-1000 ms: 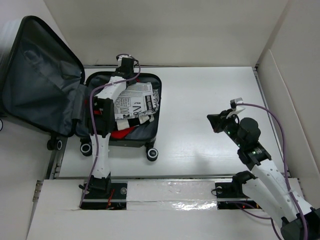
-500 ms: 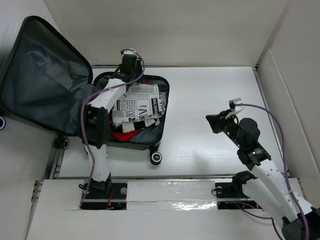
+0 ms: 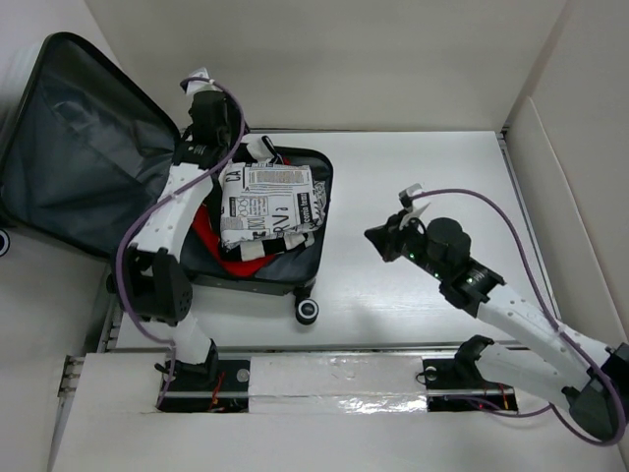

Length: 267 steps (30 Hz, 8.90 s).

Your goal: Pack the luggage

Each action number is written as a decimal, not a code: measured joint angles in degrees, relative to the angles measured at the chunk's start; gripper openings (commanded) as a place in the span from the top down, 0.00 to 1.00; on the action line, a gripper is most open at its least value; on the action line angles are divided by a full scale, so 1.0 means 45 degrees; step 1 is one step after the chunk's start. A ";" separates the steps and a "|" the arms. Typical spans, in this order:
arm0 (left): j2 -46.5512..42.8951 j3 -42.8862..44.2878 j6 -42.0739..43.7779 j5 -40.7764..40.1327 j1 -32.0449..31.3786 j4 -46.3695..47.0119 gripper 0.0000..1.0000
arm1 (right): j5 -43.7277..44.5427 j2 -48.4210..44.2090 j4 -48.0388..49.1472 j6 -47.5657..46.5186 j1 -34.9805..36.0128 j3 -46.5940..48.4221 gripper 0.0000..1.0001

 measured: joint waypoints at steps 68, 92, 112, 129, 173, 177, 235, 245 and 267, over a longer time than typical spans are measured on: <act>-0.8680 -1.0093 -0.2006 0.5513 0.2720 -0.4891 1.00 | 0.0136 0.6266 0.1069 -0.1413 0.2220 0.4177 0.44; -0.9156 -0.8126 -0.1637 0.3109 0.2045 -0.8082 0.45 | 0.0437 0.6562 0.1025 -0.1443 0.2220 0.4182 0.36; -1.2356 -0.8359 -0.2754 -0.3133 0.2113 -0.3983 1.00 | -0.0112 0.5615 0.0699 -0.1651 0.2351 0.4099 0.95; -0.9437 -0.8320 -0.2560 -0.9010 0.5654 -0.4920 0.28 | -0.1073 0.5406 0.0714 -0.2045 0.2365 0.3750 0.90; -0.7898 -0.5775 0.0427 -1.1550 0.1078 -0.3662 1.00 | -0.0078 0.6674 0.0840 -0.0423 -0.0894 0.3254 0.52; -0.8383 -0.6149 0.0763 -1.1618 -0.0423 -0.3215 1.00 | 0.0058 0.7475 0.0869 0.0058 -0.1375 0.3264 0.51; -1.4192 -1.3274 -0.7431 -0.2841 -0.1360 -0.2103 0.72 | -0.1909 1.0506 0.0500 0.0597 -0.5688 1.0729 0.36; -1.2828 -1.5004 -0.8966 -0.3371 -0.1355 -0.2001 0.72 | -0.4027 1.9632 -0.0646 0.2827 -0.5824 1.8894 0.14; -0.7514 -1.5742 -0.9923 -0.3381 0.1676 0.3060 0.70 | -0.6125 2.0147 0.3818 0.4546 -0.5202 1.5684 0.24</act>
